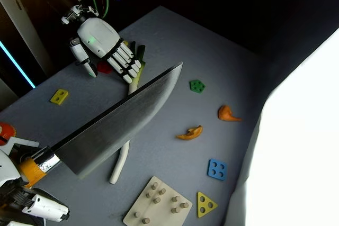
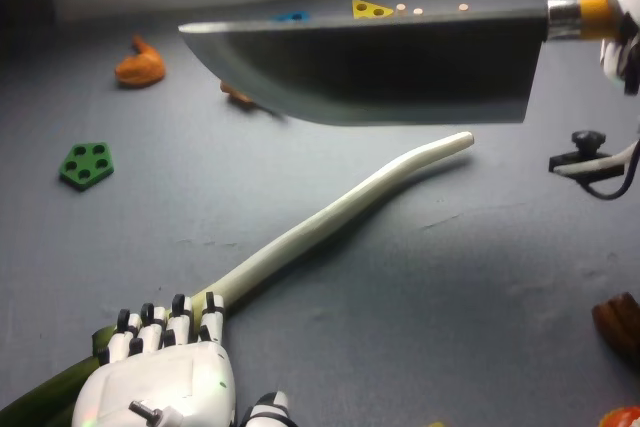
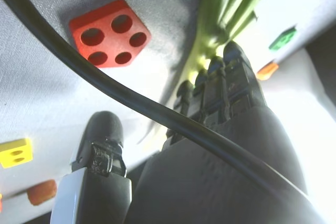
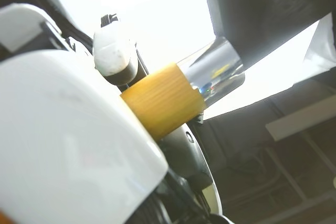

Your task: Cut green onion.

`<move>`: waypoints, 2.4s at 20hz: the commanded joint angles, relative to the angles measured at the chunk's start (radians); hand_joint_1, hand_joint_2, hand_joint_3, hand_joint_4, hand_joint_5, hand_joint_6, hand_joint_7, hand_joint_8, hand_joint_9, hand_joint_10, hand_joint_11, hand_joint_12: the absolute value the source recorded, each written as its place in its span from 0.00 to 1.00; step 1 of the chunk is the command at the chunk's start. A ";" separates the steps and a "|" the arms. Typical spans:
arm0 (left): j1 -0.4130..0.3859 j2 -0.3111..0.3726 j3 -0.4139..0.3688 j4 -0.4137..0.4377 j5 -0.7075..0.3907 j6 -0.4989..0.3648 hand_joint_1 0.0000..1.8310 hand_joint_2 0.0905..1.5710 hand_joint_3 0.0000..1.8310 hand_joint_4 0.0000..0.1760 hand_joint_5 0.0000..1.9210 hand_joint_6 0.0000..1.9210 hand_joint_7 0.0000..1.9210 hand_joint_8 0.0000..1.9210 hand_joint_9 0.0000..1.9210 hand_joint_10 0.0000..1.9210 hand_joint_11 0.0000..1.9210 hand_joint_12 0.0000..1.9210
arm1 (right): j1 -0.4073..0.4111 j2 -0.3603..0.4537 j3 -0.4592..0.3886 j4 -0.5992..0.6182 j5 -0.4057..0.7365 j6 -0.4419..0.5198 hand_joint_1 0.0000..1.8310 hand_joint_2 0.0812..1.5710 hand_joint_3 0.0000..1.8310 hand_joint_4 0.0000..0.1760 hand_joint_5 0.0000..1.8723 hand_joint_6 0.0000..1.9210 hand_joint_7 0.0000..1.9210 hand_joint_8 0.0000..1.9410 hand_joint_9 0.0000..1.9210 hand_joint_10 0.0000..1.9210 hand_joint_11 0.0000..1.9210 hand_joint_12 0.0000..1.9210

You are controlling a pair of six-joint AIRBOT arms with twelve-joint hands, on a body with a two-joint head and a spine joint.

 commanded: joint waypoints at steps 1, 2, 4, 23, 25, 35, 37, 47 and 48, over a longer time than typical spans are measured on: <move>0.003 -0.003 0.007 0.001 0.060 -0.001 0.16 0.88 0.00 0.00 0.02 0.00 0.02 0.00 0.01 0.00 0.00 0.09 | 0.007 0.001 -0.002 -0.085 0.119 0.007 0.88 0.46 0.44 1.00 0.72 1.00 0.83 1.00 0.86 1.00 0.88 1.00; 0.003 -0.003 0.007 0.001 0.060 -0.001 0.15 0.88 0.00 0.00 0.02 0.00 0.02 0.00 0.02 0.00 0.00 0.11 | 0.004 -0.011 -0.002 -0.071 0.122 0.007 0.88 0.46 0.45 1.00 0.72 1.00 0.84 1.00 0.86 1.00 0.87 1.00; 0.003 -0.003 0.007 0.001 0.060 -0.001 0.14 0.88 0.00 0.00 0.02 0.00 0.02 0.00 0.02 0.00 0.00 0.11 | -0.001 -0.032 -0.004 -0.040 0.122 0.007 0.87 0.47 0.42 1.00 0.71 1.00 0.82 1.00 0.85 1.00 0.87 1.00; -0.002 -0.008 0.009 0.001 0.060 -0.001 0.18 0.88 0.00 0.00 0.01 0.00 0.01 0.00 0.00 0.00 0.00 0.04 | -0.070 -0.170 0.109 -0.004 0.093 0.124 0.86 0.52 0.34 1.00 0.67 1.00 0.81 1.00 0.84 1.00 0.87 1.00; -0.003 -0.008 0.009 0.001 0.060 -0.001 0.18 0.88 0.00 0.00 0.01 0.00 0.00 0.00 0.00 0.00 0.00 0.01 | -0.090 -0.176 0.126 -0.004 0.080 0.128 0.86 0.53 0.35 1.00 0.68 1.00 0.82 1.00 0.85 1.00 0.86 1.00; -0.003 -0.008 0.009 0.003 0.059 -0.001 0.17 0.88 0.00 0.00 0.02 0.00 0.01 0.00 0.01 0.00 0.00 0.09 | -0.151 -0.158 0.139 -0.044 0.085 0.107 0.85 0.51 0.35 1.00 0.68 1.00 0.81 1.00 0.84 1.00 0.86 1.00; -0.003 -0.008 0.009 0.003 0.059 -0.001 0.17 0.88 0.00 0.00 0.03 0.00 0.02 0.00 0.01 0.00 0.00 0.08 | -0.165 -0.146 0.139 -0.048 0.082 0.103 0.86 0.52 0.33 1.00 0.69 1.00 0.80 1.00 0.83 1.00 0.86 1.00; -0.005 -0.008 0.007 0.006 0.059 -0.001 0.15 0.89 0.00 0.00 0.02 0.00 0.01 0.00 0.00 0.00 0.00 0.07 | -0.213 -0.059 0.124 -0.090 0.069 0.072 0.85 0.51 0.37 1.00 0.67 1.00 0.81 1.00 0.84 1.00 0.86 1.00; -0.006 -0.008 0.007 0.006 0.059 -0.001 0.16 0.89 0.00 0.00 0.02 0.00 0.01 0.00 0.00 0.00 0.00 0.08 | -0.217 -0.057 0.121 -0.090 0.068 0.071 0.86 0.51 0.37 1.00 0.69 1.00 0.81 1.00 0.84 1.00 0.86 1.00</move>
